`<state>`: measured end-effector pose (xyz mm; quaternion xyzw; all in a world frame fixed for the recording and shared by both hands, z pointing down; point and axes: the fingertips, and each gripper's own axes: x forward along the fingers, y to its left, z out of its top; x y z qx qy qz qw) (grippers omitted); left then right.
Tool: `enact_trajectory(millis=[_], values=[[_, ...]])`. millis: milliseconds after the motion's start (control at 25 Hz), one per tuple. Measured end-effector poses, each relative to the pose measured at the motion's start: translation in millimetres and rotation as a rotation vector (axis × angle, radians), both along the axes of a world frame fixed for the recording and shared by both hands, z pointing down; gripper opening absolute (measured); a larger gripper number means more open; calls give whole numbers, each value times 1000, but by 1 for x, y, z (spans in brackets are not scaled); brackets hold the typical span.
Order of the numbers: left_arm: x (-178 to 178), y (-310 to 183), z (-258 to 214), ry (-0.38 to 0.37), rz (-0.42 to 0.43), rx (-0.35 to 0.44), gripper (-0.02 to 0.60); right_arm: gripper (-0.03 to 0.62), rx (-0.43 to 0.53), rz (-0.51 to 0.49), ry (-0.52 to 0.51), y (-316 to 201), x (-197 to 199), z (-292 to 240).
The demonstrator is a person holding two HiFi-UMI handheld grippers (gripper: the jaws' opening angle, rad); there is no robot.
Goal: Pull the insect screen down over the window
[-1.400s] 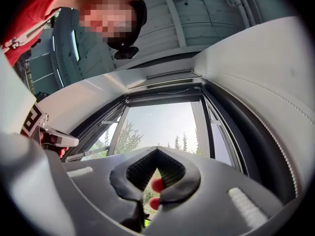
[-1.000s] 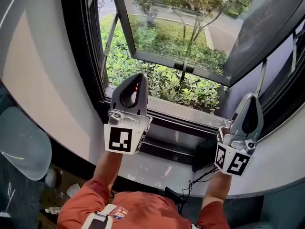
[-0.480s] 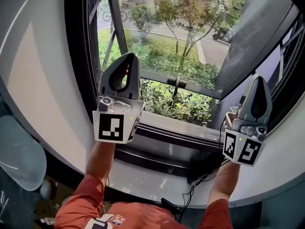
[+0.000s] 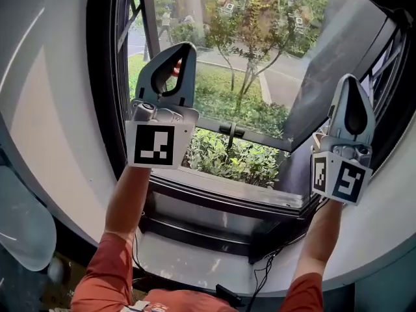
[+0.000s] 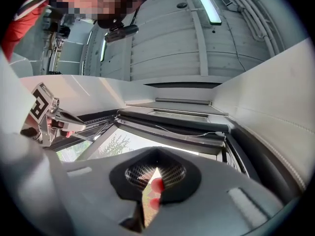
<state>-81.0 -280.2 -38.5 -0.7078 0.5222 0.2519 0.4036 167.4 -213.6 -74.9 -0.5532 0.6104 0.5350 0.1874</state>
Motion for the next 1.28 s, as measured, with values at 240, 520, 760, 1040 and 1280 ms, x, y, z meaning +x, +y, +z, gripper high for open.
enact_trajectory(millis=[240, 520, 760, 1040, 1280], values=[[2, -8, -37, -51, -45, 24, 6, 9, 13, 96, 71, -7, -1, -39], [3, -7, -92, -129, -148, 99, 6, 9, 42, 255, 160, -14, -2, -98], [13, -11, -138, -257, -303, 187, 15, 11, 35, 411, 262, -27, -4, -140], [25, -23, -179, -387, -456, 191, 85, 75, -10, 593, 369, -45, -2, -176], [30, -40, -203, -552, -636, 143, 177, 175, -103, 772, 480, -66, 4, -191]])
